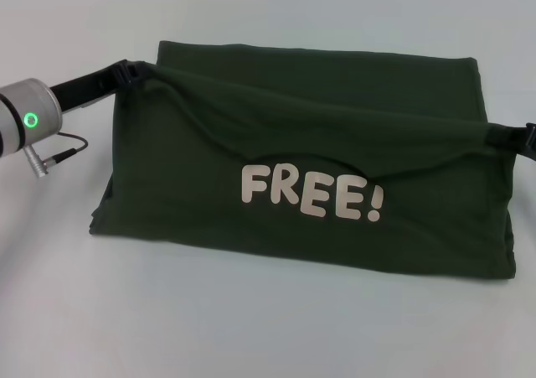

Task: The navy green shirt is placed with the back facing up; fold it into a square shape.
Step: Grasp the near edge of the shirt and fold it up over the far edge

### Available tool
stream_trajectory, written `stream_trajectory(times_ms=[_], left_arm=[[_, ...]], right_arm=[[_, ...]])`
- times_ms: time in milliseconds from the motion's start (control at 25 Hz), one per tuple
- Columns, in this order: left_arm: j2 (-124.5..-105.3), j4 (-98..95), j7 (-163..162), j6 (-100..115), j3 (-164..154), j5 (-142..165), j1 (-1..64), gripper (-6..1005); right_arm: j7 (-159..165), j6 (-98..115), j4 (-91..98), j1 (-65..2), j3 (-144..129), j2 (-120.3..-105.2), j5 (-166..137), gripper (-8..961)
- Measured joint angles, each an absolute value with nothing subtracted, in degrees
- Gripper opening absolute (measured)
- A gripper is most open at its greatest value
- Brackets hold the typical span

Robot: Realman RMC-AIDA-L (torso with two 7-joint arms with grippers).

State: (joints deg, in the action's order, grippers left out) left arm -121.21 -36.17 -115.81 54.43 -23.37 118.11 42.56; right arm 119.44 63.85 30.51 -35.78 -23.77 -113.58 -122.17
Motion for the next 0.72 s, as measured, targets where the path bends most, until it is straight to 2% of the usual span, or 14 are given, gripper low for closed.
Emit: stream_trajectory(times_ms=[320, 720], left_arm=[[-123.38, -36.1, -113.5, 50.4, -23.4, 117.9, 42.8, 31], [-123.75, -35.1, -112.1, 49.2, -23.5, 117.0, 42.8, 32]], right_arm=[[118.0, 59.2, 30.4, -37.1, -23.8, -115.0, -122.3, 171], [116.6, 56.4, 30.4, -37.6, -27.3, -115.64, -122.2, 180]])
